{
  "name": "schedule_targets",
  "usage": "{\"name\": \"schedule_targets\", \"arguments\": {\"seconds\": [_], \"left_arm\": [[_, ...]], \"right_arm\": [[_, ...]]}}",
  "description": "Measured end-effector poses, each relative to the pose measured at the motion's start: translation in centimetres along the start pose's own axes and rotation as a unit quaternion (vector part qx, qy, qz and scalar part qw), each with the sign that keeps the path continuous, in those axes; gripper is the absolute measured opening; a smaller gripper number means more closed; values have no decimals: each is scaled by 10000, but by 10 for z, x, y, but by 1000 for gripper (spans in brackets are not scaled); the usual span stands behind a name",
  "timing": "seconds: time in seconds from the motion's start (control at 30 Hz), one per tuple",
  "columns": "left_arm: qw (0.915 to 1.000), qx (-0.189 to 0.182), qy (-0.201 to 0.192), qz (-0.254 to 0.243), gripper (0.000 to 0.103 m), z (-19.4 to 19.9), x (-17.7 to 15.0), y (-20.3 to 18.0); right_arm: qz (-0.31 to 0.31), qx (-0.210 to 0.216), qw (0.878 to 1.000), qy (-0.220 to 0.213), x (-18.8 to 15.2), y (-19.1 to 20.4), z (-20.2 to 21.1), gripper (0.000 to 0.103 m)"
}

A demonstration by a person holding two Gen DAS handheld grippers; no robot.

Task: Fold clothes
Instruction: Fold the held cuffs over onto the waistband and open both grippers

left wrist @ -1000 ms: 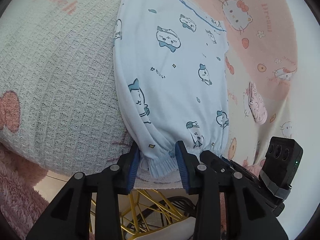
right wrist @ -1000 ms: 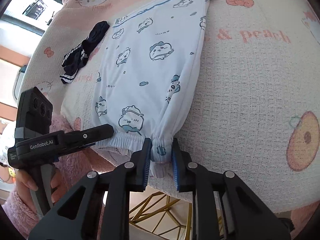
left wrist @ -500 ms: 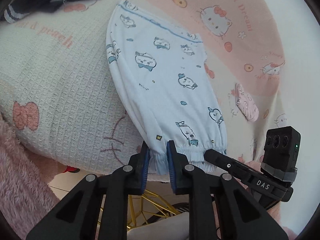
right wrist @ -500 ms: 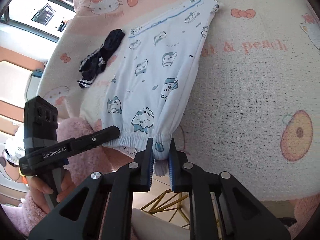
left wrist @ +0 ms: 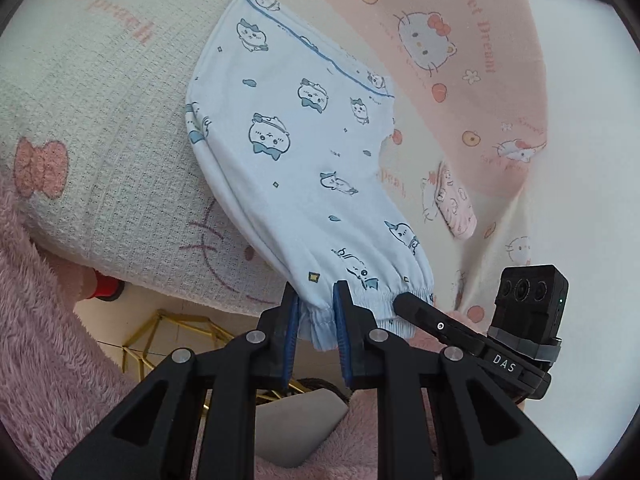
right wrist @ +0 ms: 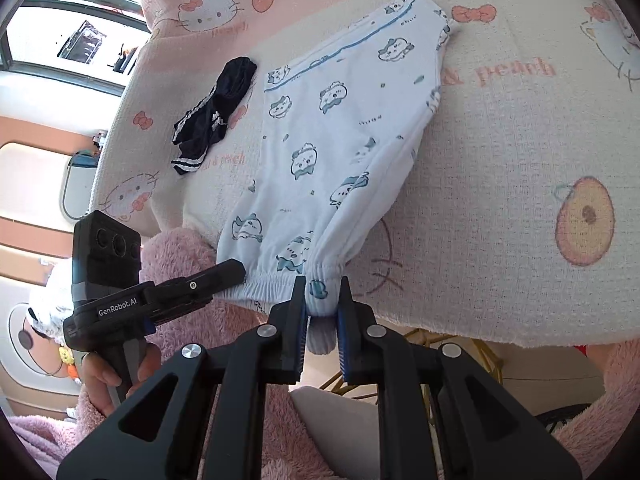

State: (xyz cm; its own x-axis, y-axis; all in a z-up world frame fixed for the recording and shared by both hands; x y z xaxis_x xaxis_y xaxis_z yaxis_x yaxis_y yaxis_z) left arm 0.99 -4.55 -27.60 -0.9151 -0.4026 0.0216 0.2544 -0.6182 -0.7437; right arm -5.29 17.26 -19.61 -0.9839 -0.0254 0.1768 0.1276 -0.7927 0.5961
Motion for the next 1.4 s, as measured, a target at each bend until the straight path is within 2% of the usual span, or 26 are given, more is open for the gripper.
{"name": "schedule_targets", "arguments": {"seconds": [0.13, 0.2, 0.37, 0.43, 0.47, 0.5, 0.63, 0.7, 0.8, 0.9, 1.0, 1.07, 1.1, 1.13, 1.17, 1.2, 1.23, 1.3, 1.4], "left_arm": [[9997, -221, 52, 30, 18, 8, 22, -2], [9995, -288, 21, 135, 18, 8, 39, 0], [9985, -489, -173, 195, 18, 1, 99, -11], [9973, -634, -210, 316, 25, -4, 128, -9], [9970, -640, -260, 363, 38, -6, 141, -5], [9973, -557, -358, 331, 47, -6, 152, -3], [9974, -174, -702, -49, 50, 2, 171, -1], [9962, 40, -753, -444, 50, 3, 171, -2], [9905, 688, -435, -1107, 50, -19, 164, -4], [9840, 937, -123, -1512, 50, -43, 149, -6], [9666, 1753, -213, -1859, 50, -58, 138, -8], [9689, 1667, -176, -1820, 50, -63, 135, -7], [9685, 1638, -136, -1871, 46, -65, 134, -8], [9658, 1681, -111, -1970, 39, -67, 134, -9], [9635, 1726, -71, -2046, 21, -69, 134, -10], [9648, 1681, -54, -2023, 16, -69, 137, -10], [9661, 1636, -38, -1999, 14, -69, 140, -9], [9683, 1551, -14, -1959, 9, -68, 147, -9], [9615, 1569, -253, -2243, 8, -53, 149, -27]], "right_arm": [[-95, 248, 9996, -84, 25, 6, 5, 12], [-128, 240, 9996, -36, 42, 7, -3, 12], [-305, 163, 9993, -127, 102, 8, -20, 17], [-465, 258, 9984, -172, 129, 1, -29, 24], [-524, 260, 9981, -181, 142, -2, -34, 25], [-554, 163, 9982, -169, 153, -6, -39, 29], [-361, -221, 9988, -262, 175, -11, -38, 32], [-53, -517, 9984, -224, 172, -11, -43, 46], [500, -1013, 9935, -118, 162, -10, -56, 46], [1051, -1504, 9830, -11, 153, -9, -68, 46], [1311, -1780, 9752, 77, 140, -11, -83, 46], [1369, -1921, 9718, 59, 135, -12, -91, 46], [1354, -1900, 9724, 32, 134, -12, -93, 44], [1339, -1878, 9730, 5, 132, -13, -94, 36], [1339, -1899, 9726, -20, 132, -13, -96, 30], [1343, -1901, 9725, -29, 133, -13, -96, 14], [1335, -1848, 9737, -24, 134, -14, -96, 8], [1333, -1711, 9762, -83, 138, -13, -91, 6], [1528, -1746, 9719, -385, 146, 2, -76, 5]]}}
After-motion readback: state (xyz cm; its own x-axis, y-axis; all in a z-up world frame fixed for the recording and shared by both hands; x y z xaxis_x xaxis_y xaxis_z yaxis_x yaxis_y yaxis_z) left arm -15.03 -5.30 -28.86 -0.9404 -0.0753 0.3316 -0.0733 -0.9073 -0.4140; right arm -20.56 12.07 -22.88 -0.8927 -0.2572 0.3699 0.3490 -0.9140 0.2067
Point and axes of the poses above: each gripper's, at about its wrist camera, not at the fingertips, and z roughly against the way its jaws point, y to its left, x to its top, the point moved 1 cm from there along -z, roughly the way its jaws point, and after that the axes turned 2 degrees about -x, right-handed, at the moved point
